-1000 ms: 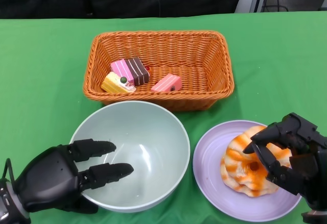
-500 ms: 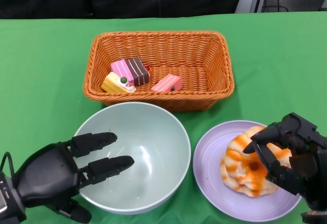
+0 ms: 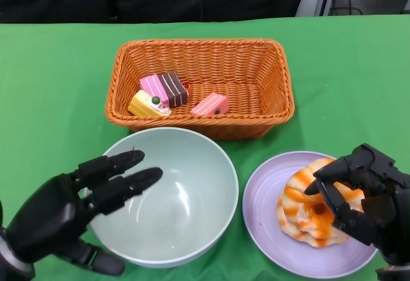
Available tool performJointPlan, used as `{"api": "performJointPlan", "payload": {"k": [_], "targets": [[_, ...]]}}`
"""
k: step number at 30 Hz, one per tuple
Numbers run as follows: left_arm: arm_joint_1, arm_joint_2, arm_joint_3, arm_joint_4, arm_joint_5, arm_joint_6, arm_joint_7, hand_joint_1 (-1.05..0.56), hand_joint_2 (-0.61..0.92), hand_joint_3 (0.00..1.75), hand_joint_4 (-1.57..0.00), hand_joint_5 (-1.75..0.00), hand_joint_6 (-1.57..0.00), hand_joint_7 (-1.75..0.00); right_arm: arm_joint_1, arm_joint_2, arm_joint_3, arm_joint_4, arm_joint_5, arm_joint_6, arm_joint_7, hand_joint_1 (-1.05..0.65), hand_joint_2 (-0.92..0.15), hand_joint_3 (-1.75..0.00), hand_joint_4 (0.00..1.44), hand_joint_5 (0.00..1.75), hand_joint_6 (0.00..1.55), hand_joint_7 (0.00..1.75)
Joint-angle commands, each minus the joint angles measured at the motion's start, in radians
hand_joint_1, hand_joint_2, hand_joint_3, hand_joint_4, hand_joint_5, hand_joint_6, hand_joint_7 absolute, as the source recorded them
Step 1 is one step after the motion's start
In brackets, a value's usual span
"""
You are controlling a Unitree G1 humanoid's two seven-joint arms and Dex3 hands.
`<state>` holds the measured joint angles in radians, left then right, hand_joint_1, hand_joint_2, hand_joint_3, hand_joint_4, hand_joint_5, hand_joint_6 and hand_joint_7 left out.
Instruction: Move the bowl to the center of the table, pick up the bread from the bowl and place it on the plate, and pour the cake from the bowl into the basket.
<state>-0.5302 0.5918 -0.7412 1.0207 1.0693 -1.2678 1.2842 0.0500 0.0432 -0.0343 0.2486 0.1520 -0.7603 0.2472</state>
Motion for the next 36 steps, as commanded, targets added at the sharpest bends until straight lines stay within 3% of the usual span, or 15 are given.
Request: {"api": "performJointPlan", "payload": {"k": [1,6,8,9,10,12,14,17,24,30,36], "targets": [[0.013,-0.035,0.079,0.034,-0.095,-0.166,0.023,-0.62,0.92,0.34,-0.71,-0.07,-0.60,-0.06,-0.009,-0.009,-0.007,0.011,0.011,-0.016,-0.001,-0.11,-0.69,-0.64,0.76,1.28,0.70,1.15],[0.043,-0.090,0.186,0.060,-0.245,-0.266,-0.127,-0.41,0.92,0.32,-1.04,-0.16,-0.93,-0.12,-0.008,-0.011,-0.008,0.011,0.013,-0.010,0.002,-0.11,-0.71,-0.62,0.77,1.27,0.69,1.15],[0.055,-0.112,0.224,0.070,-0.312,-0.282,-0.204,-0.38,0.92,0.32,-1.09,-0.22,-1.01,-0.15,-0.008,-0.011,-0.007,0.012,0.016,-0.010,0.004,-0.11,-0.71,-0.61,0.77,1.26,0.69,1.15],[0.058,-0.127,0.238,0.081,-0.353,-0.292,-0.246,-0.35,0.92,0.32,-1.03,-0.42,-1.04,-0.20,-0.009,-0.012,-0.008,0.012,0.017,-0.010,0.006,-0.12,-0.71,-0.61,0.77,1.26,0.69,1.14],[0.062,-0.142,0.250,0.090,-0.397,-0.294,-0.290,-0.32,0.92,0.33,-0.91,-0.74,-1.05,-0.30,-0.009,-0.012,-0.007,0.013,0.019,-0.008,0.008,-0.12,-0.71,-0.60,0.77,1.26,0.69,1.14],[0.066,-0.172,0.268,0.109,-0.486,-0.298,-0.380,-0.28,0.92,0.33,-0.85,-0.92,-1.08,-0.38,-0.009,-0.013,-0.007,0.013,0.015,-0.010,0.007,-0.12,-0.72,-0.59,0.77,1.26,0.69,1.14],[0.067,-0.195,0.274,0.125,-0.576,-0.302,-0.476,-0.23,0.92,0.33,-0.79,-1.07,-0.98,-0.63,-0.011,-0.012,-0.008,0.015,0.013,-0.017,0.006,-0.12,-0.72,-0.59,0.77,1.26,0.70,1.15],[0.066,-0.237,0.267,0.146,-0.733,-0.286,-0.636,-0.18,0.92,0.32,-0.77,-1.15,-0.92,-0.79,-0.010,-0.009,-0.006,0.007,0.016,-0.011,0.006,-0.12,-0.72,-0.58,0.78,1.26,0.70,1.15],[0.115,-0.330,0.305,0.068,-1.180,-0.110,-1.122,-0.18,0.92,0.26,-0.80,-1.11,-0.91,-0.80,-0.011,-0.006,0.005,-0.030,0.033,0.027,0.009,-0.09,-0.73,-0.57,0.78,1.26,0.70,1.14],[0.142,-0.398,0.464,0.015,-1.415,0.078,-1.533,-0.20,0.92,0.27,-0.80,-1.12,-0.89,-0.80,-0.016,-0.019,0.010,-0.097,0.061,0.102,0.023,-0.10,-0.73,-0.58,0.76,1.27,0.69,1.13],[0.138,-0.440,0.628,0.033,-1.453,0.175,-1.728,-0.20,0.92,0.27,-0.79,-1.18,-0.87,-0.81,-0.022,-0.038,-0.003,-0.130,0.074,0.159,0.041,-0.10,-0.74,-0.57,0.76,1.27,0.69,1.11]]}}
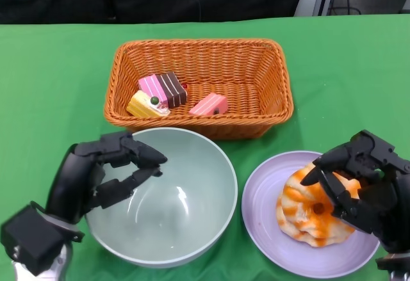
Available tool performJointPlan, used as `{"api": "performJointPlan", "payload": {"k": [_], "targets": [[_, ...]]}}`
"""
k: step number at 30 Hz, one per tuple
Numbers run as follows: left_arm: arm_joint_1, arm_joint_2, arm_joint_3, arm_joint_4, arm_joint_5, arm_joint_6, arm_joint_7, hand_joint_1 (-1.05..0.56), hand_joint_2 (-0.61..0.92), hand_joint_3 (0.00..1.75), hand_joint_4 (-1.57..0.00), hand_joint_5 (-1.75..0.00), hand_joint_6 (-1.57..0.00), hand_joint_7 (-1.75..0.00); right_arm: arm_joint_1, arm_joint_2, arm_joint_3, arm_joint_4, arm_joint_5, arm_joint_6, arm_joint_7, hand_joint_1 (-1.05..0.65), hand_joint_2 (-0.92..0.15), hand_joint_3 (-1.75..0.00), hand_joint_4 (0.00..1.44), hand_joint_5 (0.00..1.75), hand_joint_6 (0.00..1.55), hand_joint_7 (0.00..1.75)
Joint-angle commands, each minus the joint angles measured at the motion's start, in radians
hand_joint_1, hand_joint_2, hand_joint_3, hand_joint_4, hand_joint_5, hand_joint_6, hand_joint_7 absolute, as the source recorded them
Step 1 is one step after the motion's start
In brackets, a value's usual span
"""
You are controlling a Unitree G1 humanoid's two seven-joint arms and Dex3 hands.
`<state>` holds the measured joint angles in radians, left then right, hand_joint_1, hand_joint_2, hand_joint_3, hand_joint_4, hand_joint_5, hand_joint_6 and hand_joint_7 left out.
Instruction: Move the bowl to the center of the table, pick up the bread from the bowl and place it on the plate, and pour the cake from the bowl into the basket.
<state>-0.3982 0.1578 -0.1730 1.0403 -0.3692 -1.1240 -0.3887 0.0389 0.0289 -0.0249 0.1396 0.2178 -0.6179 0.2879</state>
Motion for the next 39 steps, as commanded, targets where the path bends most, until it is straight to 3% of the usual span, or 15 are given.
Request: {"api": "performJointPlan", "payload": {"k": [1,8,13,17,20,24,32,39], "targets": [[0.005,-0.011,0.083,0.017,-0.012,0.043,-0.073,-0.21,0.92,0.26,-0.79,-1.20,-0.87,-0.82,-0.012,-0.026,-0.015,-0.021,0.008,0.020,0.001,-0.09,-0.74,-0.56,0.76,1.27,0.69,1.10],[0.006,-0.046,0.214,0.015,0.000,0.102,-0.168,-0.21,0.92,0.27,-0.79,-1.23,-0.89,-0.85,-0.019,-0.027,-0.024,-0.012,0.016,0.017,0.009,-0.07,-0.74,-0.56,0.76,1.28,0.70,1.10],[0.015,-0.067,0.282,0.008,0.012,0.116,-0.167,-0.20,0.92,0.29,-0.80,-1.29,-0.89,-0.92,-0.038,-0.037,-0.048,0.018,0.003,-0.004,-0.003,-0.07,-0.73,-0.62,0.78,1.27,0.71,1.09],[0.021,-0.075,0.307,0.007,0.048,0.114,-0.144,-0.22,0.92,0.29,-0.81,-1.31,-0.89,-0.96,-0.047,-0.037,-0.058,0.031,0.003,-0.009,-0.004,-0.05,-0.70,-0.69,0.80,1.26,0.72,1.08],[0.024,-0.088,0.331,0.001,0.039,0.127,-0.162,-0.19,0.92,0.28,-0.82,-1.29,-0.90,-0.95,-0.048,-0.036,-0.060,0.023,0.025,0.009,0.006,-0.12,-0.84,-0.41,0.75,1.30,0.70,1.10],[0.025,-0.093,0.347,-0.002,0.057,0.128,-0.153,-0.20,0.92,0.28,-0.83,-1.28,-0.91,-0.94,-0.049,-0.035,-0.062,0.021,0.018,0.008,0.001,-0.12,-0.89,-0.30,0.75,1.30,0.70,1.10],[0.030,-0.098,0.367,-0.014,0.050,0.147,-0.167,-0.20,0.92,0.25,-0.85,-1.22,-0.94,-0.89,-0.061,-0.040,-0.069,0.047,-0.011,-0.014,-0.012,-0.07,-0.91,-0.31,0.78,1.27,0.71,1.10],[0.038,-0.107,0.387,-0.054,0.023,0.155,-0.201,-0.21,0.92,0.24,-0.86,-1.19,-0.96,-0.86,-0.067,-0.038,-0.069,0.080,-0.036,-0.032,-0.027,-0.08,-0.84,-0.43,0.78,1.26,0.70,1.11]]}}
